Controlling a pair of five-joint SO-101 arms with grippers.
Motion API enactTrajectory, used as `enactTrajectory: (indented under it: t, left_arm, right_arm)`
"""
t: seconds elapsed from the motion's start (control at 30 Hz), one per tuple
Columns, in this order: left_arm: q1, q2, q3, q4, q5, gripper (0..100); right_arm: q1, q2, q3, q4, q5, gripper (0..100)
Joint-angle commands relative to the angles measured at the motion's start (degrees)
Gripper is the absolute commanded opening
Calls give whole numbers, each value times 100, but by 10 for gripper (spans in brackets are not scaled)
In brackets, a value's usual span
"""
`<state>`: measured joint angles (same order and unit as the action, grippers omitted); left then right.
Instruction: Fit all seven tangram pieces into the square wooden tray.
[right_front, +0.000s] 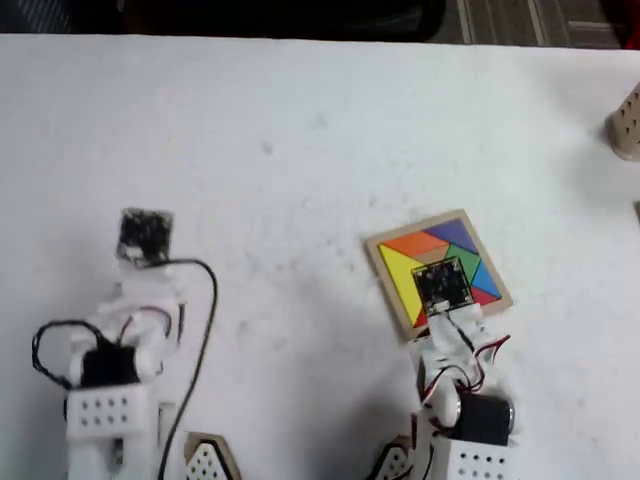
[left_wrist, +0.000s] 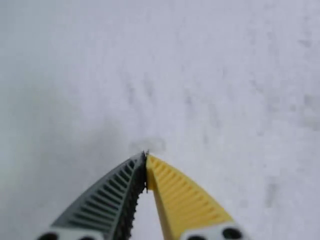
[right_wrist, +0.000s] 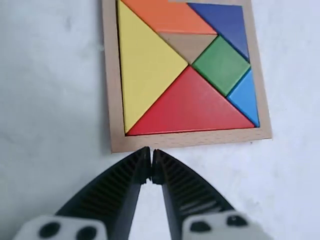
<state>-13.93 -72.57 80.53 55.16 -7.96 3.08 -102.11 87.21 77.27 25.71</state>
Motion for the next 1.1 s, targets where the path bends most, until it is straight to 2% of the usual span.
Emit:
enactTrajectory:
  t: [0.0, 0.13, 0.23, 0.4, 0.5, 1.07]
  left_arm:
    - [-66, -1393, 659, 598, -571, 28]
    - [-101, -2563, 1319, 651, -185, 24]
    - [-101, -3319, 1495, 1143, 281, 24]
    - [-251, -3081, 1662, 1811, 695, 24]
    - [-488, -3081, 1662, 1793, 730, 24]
    - [-514, -3081, 1662, 1793, 730, 24]
  right_arm:
    - [-31, 40, 378, -251, -70, 21]
    - [-154, -4, 905, -708, -70, 20]
    - [-145, -92, 967, -620, -62, 19]
    - [-145, -101, 967, -453, -35, 18]
    - [-145, -101, 967, -453, -35, 18]
    - [-136, -101, 967, -453, -35, 18]
